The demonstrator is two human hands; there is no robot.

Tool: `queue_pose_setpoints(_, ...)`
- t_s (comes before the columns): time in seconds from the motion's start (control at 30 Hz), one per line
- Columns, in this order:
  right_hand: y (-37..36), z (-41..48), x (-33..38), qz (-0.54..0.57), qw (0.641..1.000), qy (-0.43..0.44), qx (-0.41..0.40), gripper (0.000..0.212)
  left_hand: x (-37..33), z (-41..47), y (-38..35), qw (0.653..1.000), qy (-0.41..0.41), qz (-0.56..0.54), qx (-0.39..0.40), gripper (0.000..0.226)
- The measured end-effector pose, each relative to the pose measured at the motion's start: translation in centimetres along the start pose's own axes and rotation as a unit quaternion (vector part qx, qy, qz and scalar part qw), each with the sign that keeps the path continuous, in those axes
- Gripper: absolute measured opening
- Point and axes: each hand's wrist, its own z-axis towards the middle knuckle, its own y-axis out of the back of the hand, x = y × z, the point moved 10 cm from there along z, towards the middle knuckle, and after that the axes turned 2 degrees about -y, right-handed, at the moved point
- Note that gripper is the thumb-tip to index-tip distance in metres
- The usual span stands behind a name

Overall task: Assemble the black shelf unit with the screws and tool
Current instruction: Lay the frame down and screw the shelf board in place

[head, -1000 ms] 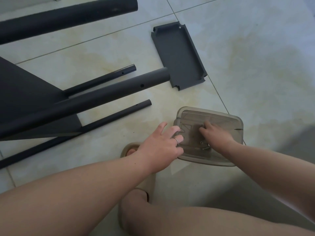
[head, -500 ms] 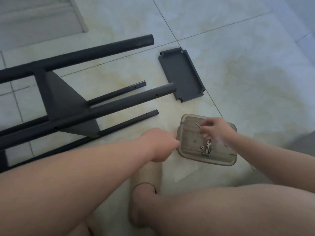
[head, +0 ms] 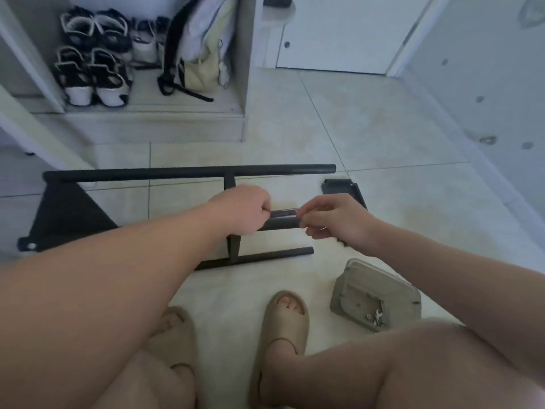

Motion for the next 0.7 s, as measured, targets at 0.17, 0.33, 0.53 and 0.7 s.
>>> queue_pose_setpoints(0.17, -5.7, 0.8, 3.0, -0.090, 0.996, 0.020, 0.014, 0.015, 7.3, -2.2, 2.7, 0.983, 0.120, -0.131, -0.048, 0.020)
queue_pose_setpoints(0.33, -8.7, 2.3, 3.1, -0.134, 0.990, 0.019, 0.040, 0.014, 10.4, -2.2, 1.2, 0.982, 0.153, -0.110, 0.018, 0.028)
queue_pose_setpoints(0.53, -10.2, 4.4, 2.8, -0.134, 0.989, 0.015, 0.062, 0.014, 13.0, -1.1, -1.8, 0.965, 0.207, -0.115, 0.109, 0.045)
queue_pose_setpoints(0.7, -11.2, 5.4, 2.7, -0.143, 0.986, 0.019, 0.084, 0.014, 14.8, -0.3, -4.5, 0.926, 0.241, -0.240, 0.164, 0.045)
